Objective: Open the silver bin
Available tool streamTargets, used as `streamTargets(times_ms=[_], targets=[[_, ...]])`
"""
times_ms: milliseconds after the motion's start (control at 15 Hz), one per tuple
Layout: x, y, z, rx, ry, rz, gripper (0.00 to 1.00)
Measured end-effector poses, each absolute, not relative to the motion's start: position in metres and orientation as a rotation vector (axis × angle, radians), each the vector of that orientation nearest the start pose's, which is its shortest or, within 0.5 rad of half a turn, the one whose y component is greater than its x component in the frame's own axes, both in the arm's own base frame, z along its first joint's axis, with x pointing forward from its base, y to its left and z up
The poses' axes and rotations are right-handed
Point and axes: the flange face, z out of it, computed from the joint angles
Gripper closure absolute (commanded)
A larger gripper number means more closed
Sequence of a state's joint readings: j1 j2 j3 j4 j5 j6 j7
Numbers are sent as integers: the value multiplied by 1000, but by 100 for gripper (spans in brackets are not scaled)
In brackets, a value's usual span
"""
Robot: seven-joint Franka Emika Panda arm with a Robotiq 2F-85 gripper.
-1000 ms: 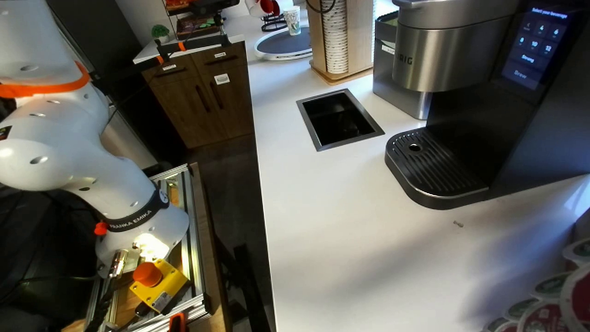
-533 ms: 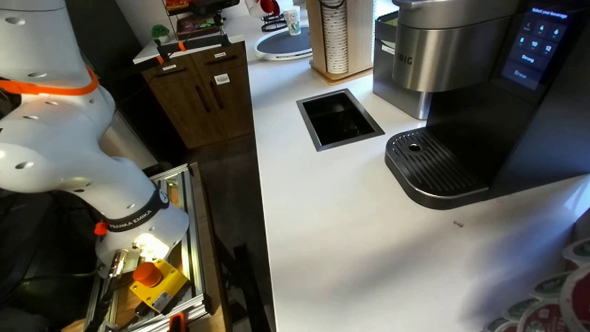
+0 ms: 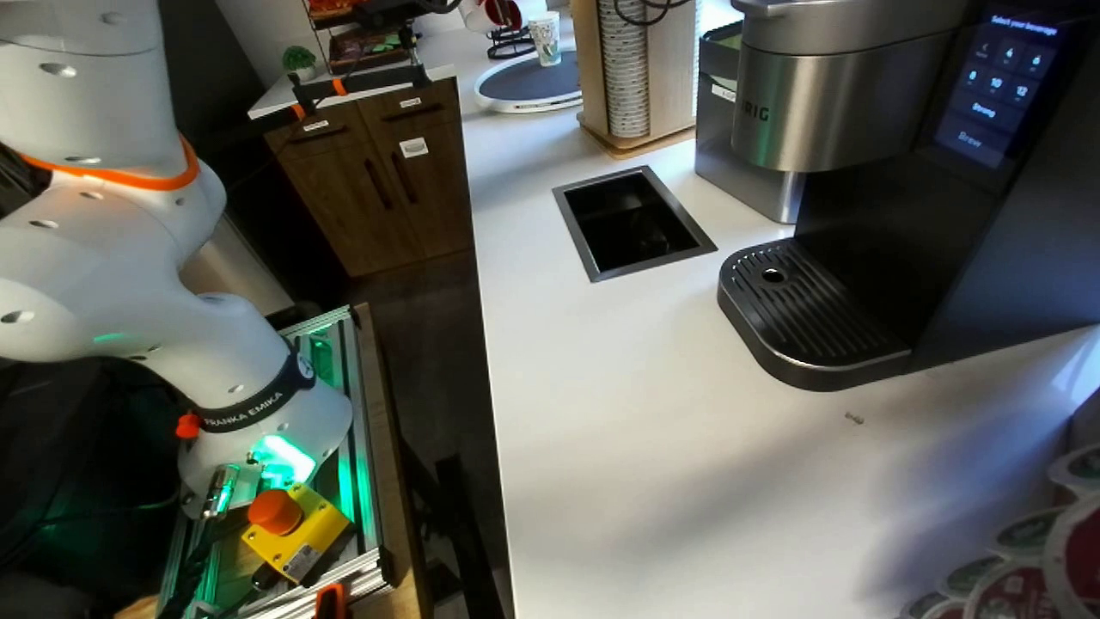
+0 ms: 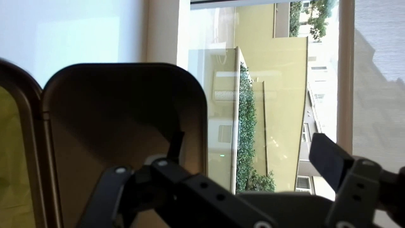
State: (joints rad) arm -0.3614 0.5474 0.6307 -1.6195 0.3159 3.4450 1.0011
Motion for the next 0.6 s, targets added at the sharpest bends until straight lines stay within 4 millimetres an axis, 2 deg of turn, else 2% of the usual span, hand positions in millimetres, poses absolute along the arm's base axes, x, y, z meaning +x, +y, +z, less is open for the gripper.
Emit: streamTargets(times_ms=[267, 467, 600], targets=[[714, 37, 505, -1454, 1233, -962, 0], [704, 19, 522, -1470, 1237, -1009, 0], [691, -4, 538, -1515, 1254, -1063, 0]])
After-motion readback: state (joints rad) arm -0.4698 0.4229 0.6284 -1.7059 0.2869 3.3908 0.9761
